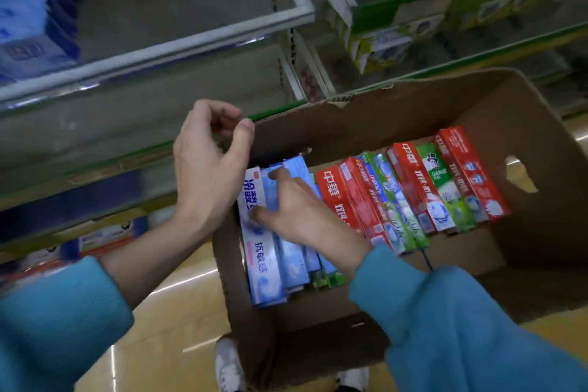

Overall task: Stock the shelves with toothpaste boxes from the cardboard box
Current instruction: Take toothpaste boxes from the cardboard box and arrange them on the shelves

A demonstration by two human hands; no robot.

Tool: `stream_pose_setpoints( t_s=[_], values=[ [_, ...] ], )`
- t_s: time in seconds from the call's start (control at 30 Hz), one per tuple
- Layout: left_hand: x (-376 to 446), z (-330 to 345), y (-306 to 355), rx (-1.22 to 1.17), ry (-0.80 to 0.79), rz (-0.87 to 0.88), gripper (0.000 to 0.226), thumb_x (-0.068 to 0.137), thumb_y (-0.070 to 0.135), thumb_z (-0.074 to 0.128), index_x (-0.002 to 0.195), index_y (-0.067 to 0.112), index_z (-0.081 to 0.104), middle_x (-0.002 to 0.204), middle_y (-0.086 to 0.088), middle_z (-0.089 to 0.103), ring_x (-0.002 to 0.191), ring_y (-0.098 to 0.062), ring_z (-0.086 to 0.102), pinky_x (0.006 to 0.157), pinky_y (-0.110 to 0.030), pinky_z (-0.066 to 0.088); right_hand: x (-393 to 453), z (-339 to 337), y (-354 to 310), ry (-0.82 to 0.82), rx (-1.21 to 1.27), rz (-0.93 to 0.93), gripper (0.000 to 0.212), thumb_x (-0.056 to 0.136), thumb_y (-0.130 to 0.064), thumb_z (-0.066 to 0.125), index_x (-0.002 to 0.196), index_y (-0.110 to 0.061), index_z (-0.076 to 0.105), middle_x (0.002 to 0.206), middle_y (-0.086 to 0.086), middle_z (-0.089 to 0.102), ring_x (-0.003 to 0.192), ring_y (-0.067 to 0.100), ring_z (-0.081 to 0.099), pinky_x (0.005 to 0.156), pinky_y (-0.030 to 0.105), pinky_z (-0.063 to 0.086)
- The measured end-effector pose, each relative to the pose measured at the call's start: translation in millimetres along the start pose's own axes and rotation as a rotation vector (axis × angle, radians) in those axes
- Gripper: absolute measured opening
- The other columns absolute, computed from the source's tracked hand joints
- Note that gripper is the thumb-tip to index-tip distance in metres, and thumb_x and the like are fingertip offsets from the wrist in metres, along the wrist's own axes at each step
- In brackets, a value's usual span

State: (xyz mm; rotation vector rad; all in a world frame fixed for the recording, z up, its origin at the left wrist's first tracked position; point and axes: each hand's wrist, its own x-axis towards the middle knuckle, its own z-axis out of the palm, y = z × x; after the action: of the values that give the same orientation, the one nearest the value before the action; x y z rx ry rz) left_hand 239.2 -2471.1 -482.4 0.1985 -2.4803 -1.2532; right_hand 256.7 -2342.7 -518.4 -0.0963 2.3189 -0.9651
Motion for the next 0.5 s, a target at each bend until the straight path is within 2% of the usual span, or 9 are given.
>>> stream_pose_setpoints(
  t_s=[0.07,0.13,0.23,0.33,0.4,0.5],
  values=[
    [1.5,-1.1,2.2,0.010,-0.007,-0.007,0.011,0.092,0.026,0.063,0.099,0.018,0.061,0.092,0.009,0.062,0.083,0.005,0.056,0.078,-0.015,0.043,5.2,17.5,-4.6,-0.004,-0.013,0.043,0.071,0.084,-0.043,0.069,0.138,-0.017,0.031,0.129,0.016,0.043,0.121,0.040,0.048,0.095,0.044,0.045],
    [4.4,-4.3,4.2,0.020,-0.016,-0.008,0.011,0.093,0.027,0.063,0.100,0.018,0.061,0.093,0.007,0.064,0.086,0.001,0.058,0.079,-0.018,0.044,7.6,30.4,-8.1,-0.009,-0.048,0.076,0.082,0.082,-0.041,0.069,0.144,-0.018,0.022,0.132,0.016,0.038,0.123,0.042,0.046,0.097,0.048,0.045],
    [9.9,-10.3,7.4,0.027,-0.023,-0.005,0.011,0.093,0.025,0.063,0.100,0.017,0.062,0.096,0.005,0.065,0.089,-0.007,0.060,0.080,-0.023,0.046,7.7,40.7,-11.2,0.012,-0.127,0.103,0.099,0.083,-0.036,0.072,0.153,-0.013,0.006,0.136,0.018,0.034,0.123,0.044,0.044,0.095,0.048,0.044],
    [15.9,-15.9,9.6,0.026,-0.023,-0.004,0.009,0.093,0.024,0.064,0.100,0.018,0.062,0.095,0.005,0.065,0.087,-0.008,0.060,0.078,-0.022,0.045,9.8,45.2,-19.3,0.017,-0.162,0.183,0.107,0.082,-0.033,0.073,0.155,-0.010,-0.002,0.143,0.019,0.029,0.126,0.046,0.043,0.097,0.047,0.043],
    [19.0,-18.4,9.2,0.024,-0.031,-0.007,0.009,0.093,0.023,0.064,0.099,0.018,0.062,0.094,0.007,0.065,0.086,-0.006,0.059,0.077,-0.019,0.044,11.1,46.9,-24.5,0.022,-0.153,0.238,0.102,0.082,-0.031,0.073,0.154,-0.005,0.004,0.143,0.019,0.030,0.126,0.046,0.043,0.097,0.046,0.043],
    [23.6,-21.7,5.7,0.033,-0.090,-0.019,0.011,0.092,0.025,0.065,0.100,0.019,0.063,0.095,0.009,0.066,0.088,-0.003,0.060,0.076,-0.018,0.043,7.2,42.5,-25.6,0.088,-0.061,0.247,0.076,0.082,-0.031,0.069,0.139,-0.005,0.027,0.134,0.017,0.040,0.120,0.043,0.049,0.093,0.043,0.045]
  ],
)
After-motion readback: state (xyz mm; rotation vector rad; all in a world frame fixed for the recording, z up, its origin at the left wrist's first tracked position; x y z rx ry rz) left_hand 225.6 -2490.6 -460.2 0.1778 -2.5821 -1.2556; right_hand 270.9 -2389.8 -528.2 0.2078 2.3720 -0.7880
